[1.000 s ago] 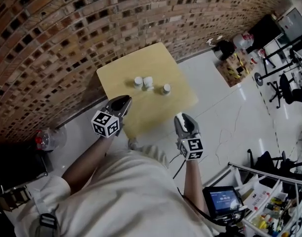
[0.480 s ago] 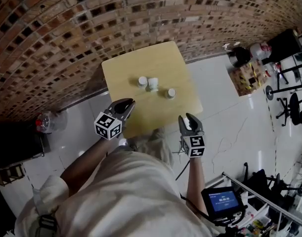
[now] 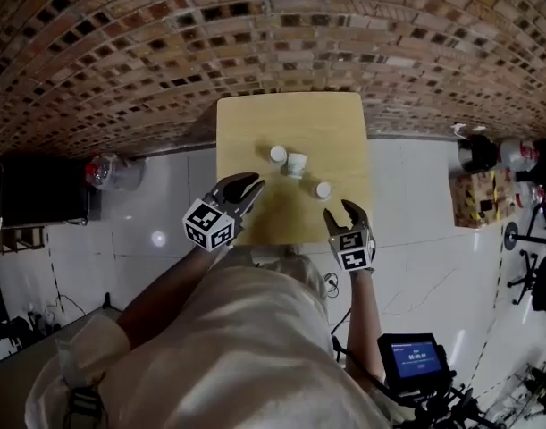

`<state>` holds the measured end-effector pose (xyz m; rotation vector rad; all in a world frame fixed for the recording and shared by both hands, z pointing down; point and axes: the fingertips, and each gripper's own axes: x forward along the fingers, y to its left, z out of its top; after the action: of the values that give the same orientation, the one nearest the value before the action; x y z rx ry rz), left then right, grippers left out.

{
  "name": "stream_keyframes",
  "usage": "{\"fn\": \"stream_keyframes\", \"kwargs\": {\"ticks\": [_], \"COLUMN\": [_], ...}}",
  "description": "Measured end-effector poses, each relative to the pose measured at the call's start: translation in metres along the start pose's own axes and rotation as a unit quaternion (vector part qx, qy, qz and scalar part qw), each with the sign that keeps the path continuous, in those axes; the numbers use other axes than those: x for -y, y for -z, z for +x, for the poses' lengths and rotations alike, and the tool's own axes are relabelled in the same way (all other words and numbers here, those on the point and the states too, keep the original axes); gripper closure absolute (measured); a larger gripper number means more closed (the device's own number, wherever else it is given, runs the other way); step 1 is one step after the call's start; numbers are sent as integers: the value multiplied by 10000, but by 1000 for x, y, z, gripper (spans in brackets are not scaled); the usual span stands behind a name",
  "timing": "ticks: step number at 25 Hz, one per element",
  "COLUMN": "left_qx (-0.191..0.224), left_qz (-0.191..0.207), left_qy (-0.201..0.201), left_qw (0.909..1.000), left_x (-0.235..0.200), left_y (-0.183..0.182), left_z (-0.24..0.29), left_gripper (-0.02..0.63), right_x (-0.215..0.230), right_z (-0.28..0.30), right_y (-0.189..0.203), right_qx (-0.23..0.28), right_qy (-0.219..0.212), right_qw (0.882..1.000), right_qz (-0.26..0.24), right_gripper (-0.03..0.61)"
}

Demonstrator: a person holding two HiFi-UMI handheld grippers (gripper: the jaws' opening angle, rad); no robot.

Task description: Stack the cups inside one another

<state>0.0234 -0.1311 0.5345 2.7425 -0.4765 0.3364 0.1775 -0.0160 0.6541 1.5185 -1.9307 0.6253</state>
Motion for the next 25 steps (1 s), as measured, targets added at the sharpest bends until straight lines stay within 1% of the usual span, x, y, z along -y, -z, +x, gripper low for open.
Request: {"fn": "stream_keyframes", "kwargs": {"ticks": [3, 5, 7, 9, 12, 14, 16, 21, 25], "left_qx": [20, -47, -161, -222, -240, -248, -255, -267, -264], "left_qz": [-91, -168, -355, -531, -595, -654, -734, -813, -838], "left_qy": [-280, -369, -432, -528, -669, -723, -789, -959, -1068], "left_qw": [9996, 9992, 9983, 9969, 9957, 9949, 9939, 9917, 9904], "left_x": [-4, -7, -10, -13, -16, -16, -17, -22, -24], "left_y": [0, 4, 10, 14, 16, 18, 20, 23, 26], "left_z": [2, 7, 11, 12, 11, 8, 4, -6, -13], "left_gripper": [515, 512, 496, 495, 492, 492, 485, 482, 482], "right_x": [6, 10, 12, 13, 10, 9, 8, 10, 10], "right_z": [24, 40, 55, 71, 96, 109, 121, 140, 151], "right_y": [2, 8, 17, 26, 39, 49, 58, 77, 87], "right_qx": [-227, -420, -661, -892, -1187, -1391, -1557, -1828, -1909], "right_qy": [-287, -370, -454, -598, -853, -1002, -1142, -1281, -1271], "right_qw": [9987, 9971, 9941, 9890, 9785, 9714, 9650, 9539, 9521], "right_qz": [-343, -517, -737, -1021, -1456, -1642, -1777, -2006, -2023], "right_gripper": [367, 361, 359, 357, 344, 331, 303, 301, 301]}}
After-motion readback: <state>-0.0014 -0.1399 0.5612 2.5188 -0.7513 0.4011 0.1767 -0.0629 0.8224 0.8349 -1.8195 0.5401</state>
